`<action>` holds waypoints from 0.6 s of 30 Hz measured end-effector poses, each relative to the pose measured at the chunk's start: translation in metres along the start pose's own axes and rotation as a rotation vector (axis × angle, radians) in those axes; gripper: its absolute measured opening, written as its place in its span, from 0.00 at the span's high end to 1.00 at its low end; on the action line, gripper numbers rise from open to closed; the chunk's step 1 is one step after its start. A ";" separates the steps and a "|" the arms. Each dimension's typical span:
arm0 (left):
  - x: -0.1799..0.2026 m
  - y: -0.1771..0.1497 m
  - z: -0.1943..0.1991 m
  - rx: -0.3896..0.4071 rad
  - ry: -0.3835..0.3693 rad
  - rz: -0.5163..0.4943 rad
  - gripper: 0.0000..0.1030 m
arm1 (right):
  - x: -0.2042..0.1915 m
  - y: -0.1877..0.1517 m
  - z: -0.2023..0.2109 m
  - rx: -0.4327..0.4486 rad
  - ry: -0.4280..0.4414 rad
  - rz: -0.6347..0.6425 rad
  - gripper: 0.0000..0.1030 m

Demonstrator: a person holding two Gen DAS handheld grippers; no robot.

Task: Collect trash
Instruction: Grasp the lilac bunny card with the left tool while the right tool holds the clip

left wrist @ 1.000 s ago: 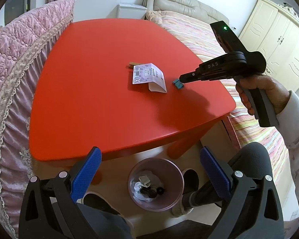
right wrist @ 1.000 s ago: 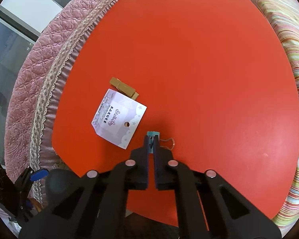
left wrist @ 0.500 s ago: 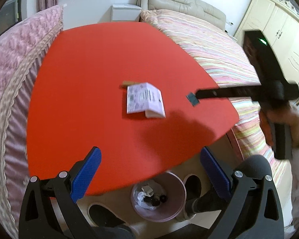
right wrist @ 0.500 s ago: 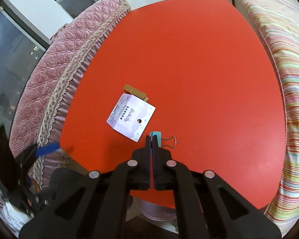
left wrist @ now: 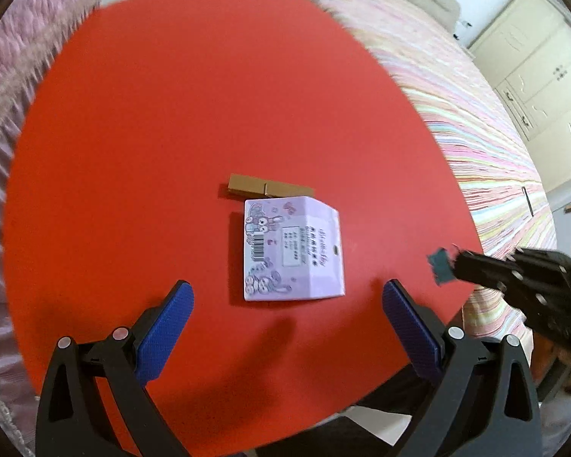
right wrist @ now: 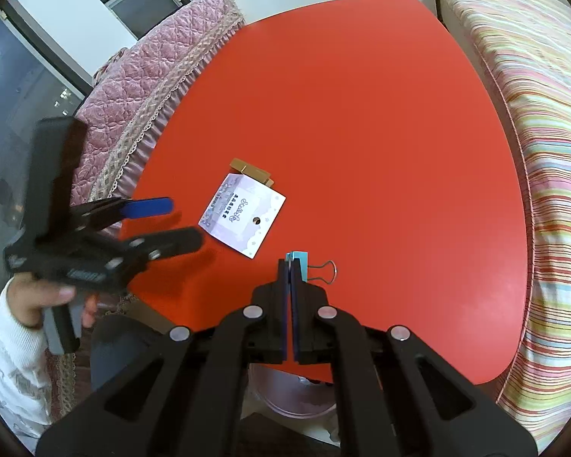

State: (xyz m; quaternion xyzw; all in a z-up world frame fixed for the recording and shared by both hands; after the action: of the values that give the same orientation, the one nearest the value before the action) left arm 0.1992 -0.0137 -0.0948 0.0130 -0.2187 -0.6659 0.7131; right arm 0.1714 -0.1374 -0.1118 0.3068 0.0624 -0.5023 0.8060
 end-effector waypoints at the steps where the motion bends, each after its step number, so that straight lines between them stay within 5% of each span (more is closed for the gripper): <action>1: -0.002 0.001 -0.004 -0.008 -0.002 0.009 0.08 | 0.000 0.000 0.000 0.000 0.000 0.001 0.99; 4: -0.006 0.001 -0.012 -0.027 -0.038 0.038 0.08 | 0.000 -0.001 0.000 0.000 -0.001 0.000 0.99; 9: -0.007 0.002 -0.017 -0.033 -0.042 0.045 0.26 | 0.000 -0.002 -0.003 -0.005 0.000 -0.002 0.99; 12: -0.006 0.002 -0.016 -0.033 -0.032 0.039 0.50 | 0.000 -0.002 -0.005 -0.005 0.002 -0.002 0.99; 18: -0.006 0.005 -0.007 0.003 -0.040 0.024 0.58 | -0.002 -0.002 -0.005 0.000 0.001 0.000 0.99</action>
State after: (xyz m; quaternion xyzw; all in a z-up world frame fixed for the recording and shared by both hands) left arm 0.2060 -0.0092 -0.1013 -0.0019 -0.2341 -0.6571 0.7165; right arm 0.1702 -0.1336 -0.1159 0.3070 0.0627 -0.5021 0.8060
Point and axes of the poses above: each gripper's, at about its wrist camera, not at the fingertips, and z roughly against the way its jaws point, x to its right, y to its top, the point moved 4 cm from there along -z, roughly the way its jaws point, and after that the axes turned 1 degree about z, right-handed, at the moved point
